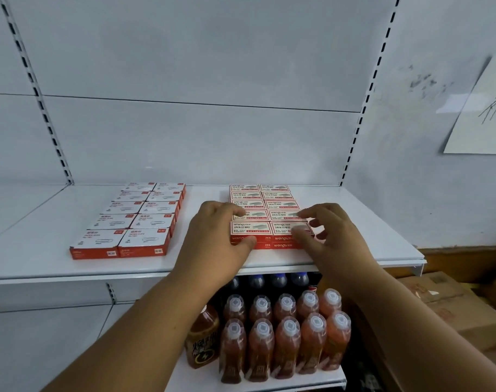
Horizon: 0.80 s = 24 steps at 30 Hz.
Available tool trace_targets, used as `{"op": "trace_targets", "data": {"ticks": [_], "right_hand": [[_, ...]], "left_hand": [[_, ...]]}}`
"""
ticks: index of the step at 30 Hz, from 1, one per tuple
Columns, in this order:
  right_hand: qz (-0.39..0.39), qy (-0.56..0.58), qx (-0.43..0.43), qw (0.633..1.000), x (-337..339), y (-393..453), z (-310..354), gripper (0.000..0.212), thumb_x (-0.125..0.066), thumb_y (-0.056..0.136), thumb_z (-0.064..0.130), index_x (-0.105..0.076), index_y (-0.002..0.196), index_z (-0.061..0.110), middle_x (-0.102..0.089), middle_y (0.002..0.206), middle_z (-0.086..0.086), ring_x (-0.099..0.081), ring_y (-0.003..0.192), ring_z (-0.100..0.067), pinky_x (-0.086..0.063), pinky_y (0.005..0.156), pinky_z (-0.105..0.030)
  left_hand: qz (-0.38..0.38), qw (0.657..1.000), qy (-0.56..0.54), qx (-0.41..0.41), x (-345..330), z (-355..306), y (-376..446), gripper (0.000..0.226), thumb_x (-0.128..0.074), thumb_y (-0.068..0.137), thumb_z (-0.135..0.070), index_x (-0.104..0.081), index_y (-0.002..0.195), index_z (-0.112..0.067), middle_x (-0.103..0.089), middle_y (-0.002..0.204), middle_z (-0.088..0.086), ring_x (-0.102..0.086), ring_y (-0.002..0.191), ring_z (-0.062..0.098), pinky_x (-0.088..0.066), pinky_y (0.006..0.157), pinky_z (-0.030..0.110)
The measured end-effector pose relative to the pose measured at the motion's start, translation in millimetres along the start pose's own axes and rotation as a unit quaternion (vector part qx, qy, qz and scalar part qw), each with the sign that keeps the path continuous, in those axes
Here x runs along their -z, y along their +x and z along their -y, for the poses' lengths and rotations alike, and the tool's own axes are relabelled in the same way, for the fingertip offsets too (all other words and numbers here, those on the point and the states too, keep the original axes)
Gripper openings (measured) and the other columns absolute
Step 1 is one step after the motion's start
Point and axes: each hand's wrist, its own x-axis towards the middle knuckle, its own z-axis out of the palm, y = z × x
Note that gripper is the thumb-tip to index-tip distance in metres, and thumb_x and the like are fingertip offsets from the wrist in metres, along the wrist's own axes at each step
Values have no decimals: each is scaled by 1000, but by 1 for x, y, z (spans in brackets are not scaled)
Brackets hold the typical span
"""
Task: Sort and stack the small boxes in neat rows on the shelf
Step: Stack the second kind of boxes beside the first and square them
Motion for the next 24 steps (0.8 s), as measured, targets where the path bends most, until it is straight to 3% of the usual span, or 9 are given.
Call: {"op": "trace_targets", "data": {"ticks": [3, 9, 14, 19, 24], "right_hand": [[0, 1, -4, 1000, 3, 1, 2, 12, -68, 88, 35, -67, 99, 28, -57, 108, 13, -58, 94, -6, -45, 74, -14], [26, -5, -1, 1000, 5, 1, 2, 11, -77, 82, 29, -68, 89, 28, -57, 101, 14, -58, 87, -1, -38, 67, -5], [16, 19, -20, 999, 5, 9, 1, 13, -61, 92, 38, -68, 89, 27, -59, 104, 14, -58, 89, -1, -44, 72, -15], [4, 127, -131, 983, 7, 23, 3, 23, -50, 99, 34, -71, 100, 23, -66, 105, 8, -61, 88, -5, -45, 76, -25], [19, 125, -158, 979, 5, 31, 4, 26, -52, 98, 34, -73, 95, 19, -71, 93, 7, -64, 81, -8, -46, 67, -21]], "left_hand": [[-10, 1000, -4, 15, 5, -2, -2, 29, -74, 85, -34, -61, 111, -36, -49, 119, -13, -54, 98, 4, -31, 66, 3], [-9, 1000, -2, 12, 7, -3, -2, 18, -74, 86, -29, -69, 103, -30, -52, 106, -15, -51, 81, 1, -30, 62, 2], [9, 1000, -15, 23, 13, -3, 5, 19, -69, 88, -39, -65, 106, -33, -49, 108, -15, -56, 79, 1, -32, 59, 7], [15, 996, -53, 68, 13, -4, 27, 18, -56, 98, -33, -64, 112, -29, -56, 121, -8, -59, 83, 4, -37, 56, 11], [45, 989, -77, 120, 10, -3, 36, 17, -58, 97, -29, -70, 108, -26, -66, 101, -13, -64, 79, 5, -39, 55, 12]]}}
